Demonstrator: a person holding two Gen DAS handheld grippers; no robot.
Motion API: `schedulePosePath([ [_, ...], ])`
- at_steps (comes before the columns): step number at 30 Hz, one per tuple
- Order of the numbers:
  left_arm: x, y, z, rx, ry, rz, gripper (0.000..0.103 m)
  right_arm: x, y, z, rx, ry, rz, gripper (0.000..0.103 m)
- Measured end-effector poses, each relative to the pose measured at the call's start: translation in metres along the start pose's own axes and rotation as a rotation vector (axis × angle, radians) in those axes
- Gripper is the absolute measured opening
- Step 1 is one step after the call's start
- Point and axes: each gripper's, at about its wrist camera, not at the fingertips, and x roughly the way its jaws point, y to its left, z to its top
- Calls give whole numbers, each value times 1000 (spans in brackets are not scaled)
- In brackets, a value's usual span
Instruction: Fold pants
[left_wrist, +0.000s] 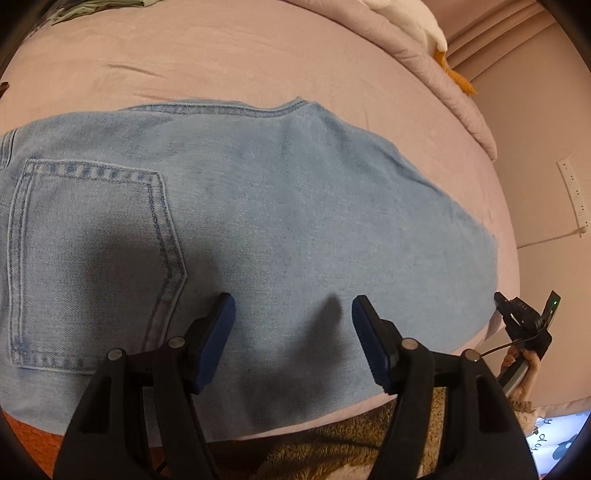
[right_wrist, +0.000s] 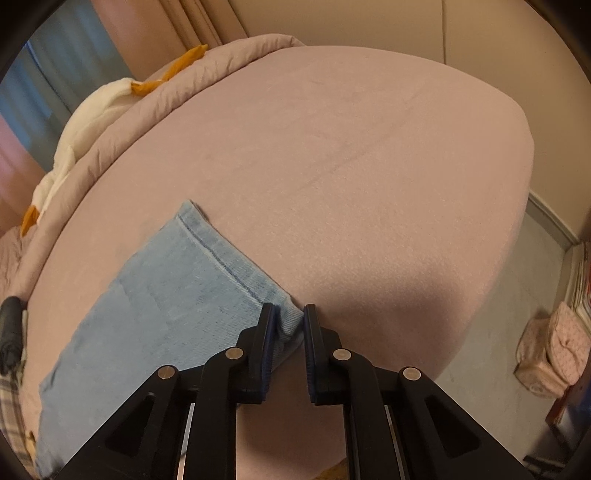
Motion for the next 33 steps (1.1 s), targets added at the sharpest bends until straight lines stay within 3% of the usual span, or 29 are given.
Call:
schedulePosePath([
  [9,0,-6,-13,28,-90,11,75,-1,0,-4,4,-28,14,10],
  [20,-3,5,-5,-49,-81,-92,82,-3,-2,-8,50,-52,8,11],
  [24,-12,0,-2,-77,-76,-97,82,-3,-2,-8,56,-44,8,11],
  [27,-26,-7,-6,-51,-117,-94,82,-4,-2,-7,61,-40,6,12],
  [30,-42,-13,-10,-12,-168,-72,86,-5,-1,-8,66,-44,6,19],
  [32,-50,-14,-14,1,-203,-56,93,-7,3,-10,46,-40,9,30],
  [33,-55,-14,-17,4,-221,-49,94,-8,5,-10,38,-38,17,42],
])
